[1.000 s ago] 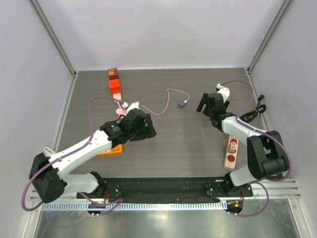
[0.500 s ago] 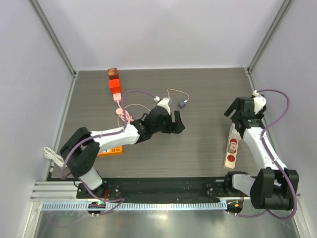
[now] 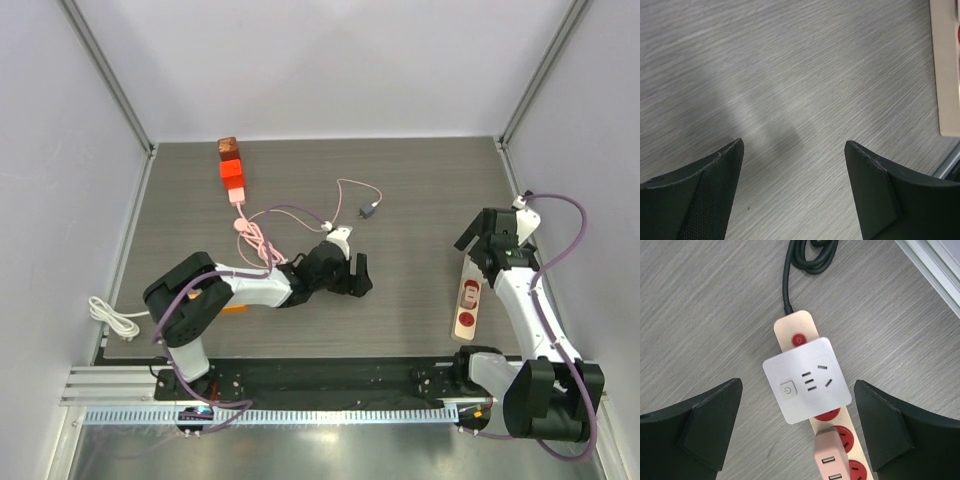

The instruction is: Pull the plug off the socket

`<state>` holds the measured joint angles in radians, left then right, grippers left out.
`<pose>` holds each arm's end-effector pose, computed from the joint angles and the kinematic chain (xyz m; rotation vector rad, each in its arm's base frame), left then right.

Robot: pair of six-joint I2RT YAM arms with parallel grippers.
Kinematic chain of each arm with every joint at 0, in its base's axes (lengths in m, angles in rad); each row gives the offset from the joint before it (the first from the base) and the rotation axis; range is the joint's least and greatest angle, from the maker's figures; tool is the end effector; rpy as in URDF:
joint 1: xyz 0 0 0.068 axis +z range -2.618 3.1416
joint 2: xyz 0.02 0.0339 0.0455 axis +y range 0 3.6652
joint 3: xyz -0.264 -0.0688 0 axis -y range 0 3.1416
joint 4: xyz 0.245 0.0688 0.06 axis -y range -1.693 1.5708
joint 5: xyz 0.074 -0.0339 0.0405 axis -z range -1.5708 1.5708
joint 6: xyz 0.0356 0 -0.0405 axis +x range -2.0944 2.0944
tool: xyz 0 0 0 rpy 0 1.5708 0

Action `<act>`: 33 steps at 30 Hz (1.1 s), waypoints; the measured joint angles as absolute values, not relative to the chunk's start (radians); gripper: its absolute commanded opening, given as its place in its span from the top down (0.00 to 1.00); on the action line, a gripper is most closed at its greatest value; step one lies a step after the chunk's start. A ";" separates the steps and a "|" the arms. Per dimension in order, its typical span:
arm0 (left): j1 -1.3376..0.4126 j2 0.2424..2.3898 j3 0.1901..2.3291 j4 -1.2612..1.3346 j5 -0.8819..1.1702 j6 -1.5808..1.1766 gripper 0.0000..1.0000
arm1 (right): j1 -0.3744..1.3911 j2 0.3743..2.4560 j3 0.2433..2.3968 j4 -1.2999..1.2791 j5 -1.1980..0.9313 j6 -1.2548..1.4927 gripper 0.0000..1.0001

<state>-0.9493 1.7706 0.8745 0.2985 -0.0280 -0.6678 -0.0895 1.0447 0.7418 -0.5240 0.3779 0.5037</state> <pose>0.2121 -0.2944 0.1567 0.3071 2.2892 -0.8614 0.2097 -0.0320 0.2472 0.8475 2.1782 -0.2492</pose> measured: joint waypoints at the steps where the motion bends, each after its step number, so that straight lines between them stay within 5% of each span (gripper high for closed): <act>1: -0.950 1.760 0.859 0.302 -0.030 -0.667 0.17 | -0.089 1.044 0.740 -0.529 0.375 0.503 0.00; 33: -0.960 1.736 0.812 0.350 -0.012 -0.664 0.20 | -0.089 1.226 0.694 -0.486 0.361 0.504 0.07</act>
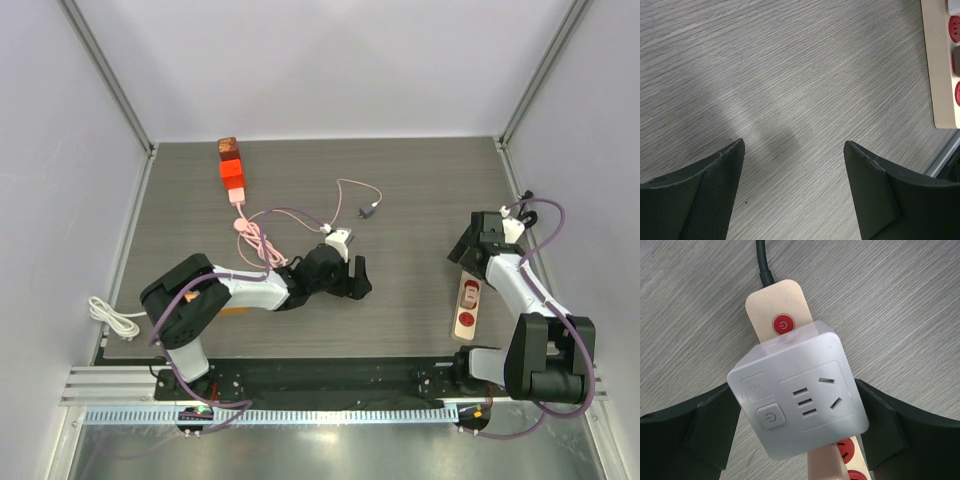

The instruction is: Pull the plug off the socket

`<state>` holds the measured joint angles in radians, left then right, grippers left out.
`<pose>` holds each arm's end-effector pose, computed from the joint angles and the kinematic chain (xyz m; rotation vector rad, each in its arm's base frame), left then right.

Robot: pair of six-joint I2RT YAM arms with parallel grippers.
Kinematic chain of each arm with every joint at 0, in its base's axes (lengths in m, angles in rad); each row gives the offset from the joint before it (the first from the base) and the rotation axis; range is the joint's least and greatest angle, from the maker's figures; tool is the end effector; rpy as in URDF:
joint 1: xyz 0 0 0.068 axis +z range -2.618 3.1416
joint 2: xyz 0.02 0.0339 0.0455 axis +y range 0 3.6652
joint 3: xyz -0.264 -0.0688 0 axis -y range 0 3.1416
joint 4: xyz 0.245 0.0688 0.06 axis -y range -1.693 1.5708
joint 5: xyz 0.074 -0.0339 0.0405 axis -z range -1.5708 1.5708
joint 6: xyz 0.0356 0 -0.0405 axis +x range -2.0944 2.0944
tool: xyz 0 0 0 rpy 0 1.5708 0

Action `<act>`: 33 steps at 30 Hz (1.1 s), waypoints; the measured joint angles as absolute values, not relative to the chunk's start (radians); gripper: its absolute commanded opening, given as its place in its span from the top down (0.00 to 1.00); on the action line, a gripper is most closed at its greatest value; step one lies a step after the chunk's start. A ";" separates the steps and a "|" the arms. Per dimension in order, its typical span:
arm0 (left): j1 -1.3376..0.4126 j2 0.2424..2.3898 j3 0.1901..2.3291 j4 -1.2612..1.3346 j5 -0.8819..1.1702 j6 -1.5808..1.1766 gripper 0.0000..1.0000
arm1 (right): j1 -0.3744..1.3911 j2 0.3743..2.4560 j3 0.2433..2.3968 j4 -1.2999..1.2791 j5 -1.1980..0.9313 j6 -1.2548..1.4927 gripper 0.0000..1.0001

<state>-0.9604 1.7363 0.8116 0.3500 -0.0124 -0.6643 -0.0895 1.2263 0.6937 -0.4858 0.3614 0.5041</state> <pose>0.2015 -0.2873 0.1548 0.3309 2.2709 -0.8961 0.2266 -0.0330 0.1979 0.8600 2.3666 -0.3029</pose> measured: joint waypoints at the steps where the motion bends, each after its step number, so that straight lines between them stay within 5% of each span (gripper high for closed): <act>1: -0.960 1.736 0.812 0.351 -0.012 -0.664 0.20 | -0.089 1.233 0.691 -0.483 0.361 0.505 0.07; 18: -0.960 1.723 0.801 0.356 -0.026 -0.658 0.21 | -0.091 1.303 0.662 -0.429 0.348 0.538 0.25; 33: -0.960 1.695 0.788 0.356 -0.057 -0.637 0.23 | 0.091 1.354 0.680 -0.436 0.503 0.647 0.38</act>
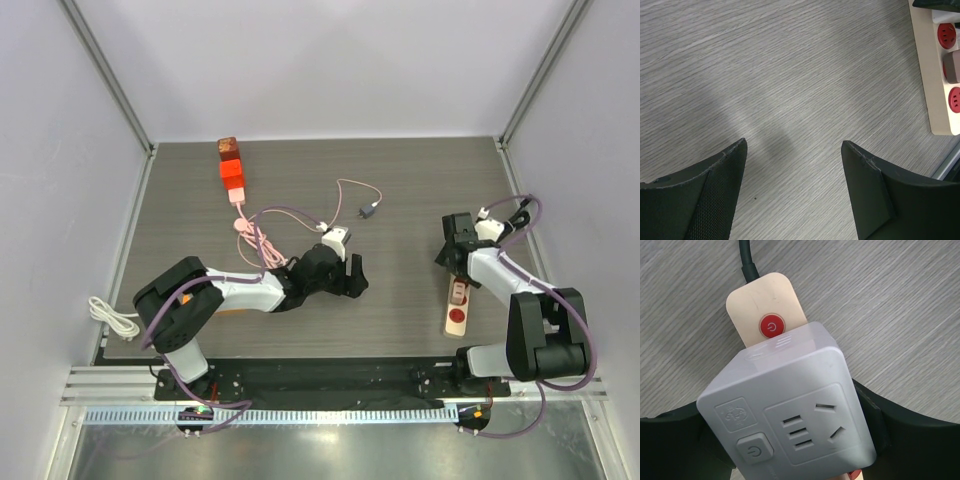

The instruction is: Pull the plug off the socket

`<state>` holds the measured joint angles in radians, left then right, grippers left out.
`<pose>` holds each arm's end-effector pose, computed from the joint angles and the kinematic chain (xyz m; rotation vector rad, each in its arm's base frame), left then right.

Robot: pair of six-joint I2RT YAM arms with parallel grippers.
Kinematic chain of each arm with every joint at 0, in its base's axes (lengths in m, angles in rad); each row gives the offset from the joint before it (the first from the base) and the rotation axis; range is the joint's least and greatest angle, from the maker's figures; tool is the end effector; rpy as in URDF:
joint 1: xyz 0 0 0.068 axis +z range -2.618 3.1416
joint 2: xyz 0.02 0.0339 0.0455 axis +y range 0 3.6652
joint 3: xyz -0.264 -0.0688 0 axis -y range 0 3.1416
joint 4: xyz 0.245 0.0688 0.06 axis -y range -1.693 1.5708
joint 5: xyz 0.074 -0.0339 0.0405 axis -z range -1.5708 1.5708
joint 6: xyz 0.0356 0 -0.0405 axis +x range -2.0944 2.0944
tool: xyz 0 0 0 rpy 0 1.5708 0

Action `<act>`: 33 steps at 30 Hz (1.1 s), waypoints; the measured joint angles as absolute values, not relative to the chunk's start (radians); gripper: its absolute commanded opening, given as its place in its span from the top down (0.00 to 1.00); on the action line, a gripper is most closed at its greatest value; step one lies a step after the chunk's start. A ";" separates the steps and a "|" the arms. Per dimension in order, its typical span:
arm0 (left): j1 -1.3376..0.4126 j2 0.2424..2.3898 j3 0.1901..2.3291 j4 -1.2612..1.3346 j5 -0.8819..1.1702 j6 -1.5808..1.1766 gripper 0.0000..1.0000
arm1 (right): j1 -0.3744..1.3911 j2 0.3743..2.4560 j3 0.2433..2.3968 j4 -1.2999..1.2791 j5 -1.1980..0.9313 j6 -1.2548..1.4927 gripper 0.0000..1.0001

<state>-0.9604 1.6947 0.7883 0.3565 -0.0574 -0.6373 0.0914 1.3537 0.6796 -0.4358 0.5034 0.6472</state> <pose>0.1990 -0.2810 0.1623 0.3262 2.2264 -0.8577 0.2393 0.0047 0.1710 0.8344 2.3727 -0.3895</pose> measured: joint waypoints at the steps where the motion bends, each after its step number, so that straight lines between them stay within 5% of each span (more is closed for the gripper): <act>1: -0.960 1.695 0.788 0.356 -0.059 -0.636 0.23 | 0.097 1.355 0.682 -0.437 0.503 0.655 0.39; 16: -0.960 1.665 0.765 0.356 -0.098 -0.623 0.25 | 0.175 1.359 0.702 -0.421 0.384 0.801 0.38; 33: -0.960 1.655 0.734 0.375 -0.120 -0.616 0.18 | 0.349 1.446 0.780 -0.369 0.334 0.842 0.07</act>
<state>-0.9604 1.6554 0.7341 0.3748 -0.1196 -0.6155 0.3489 1.4460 0.7799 -0.3695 0.3336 0.8417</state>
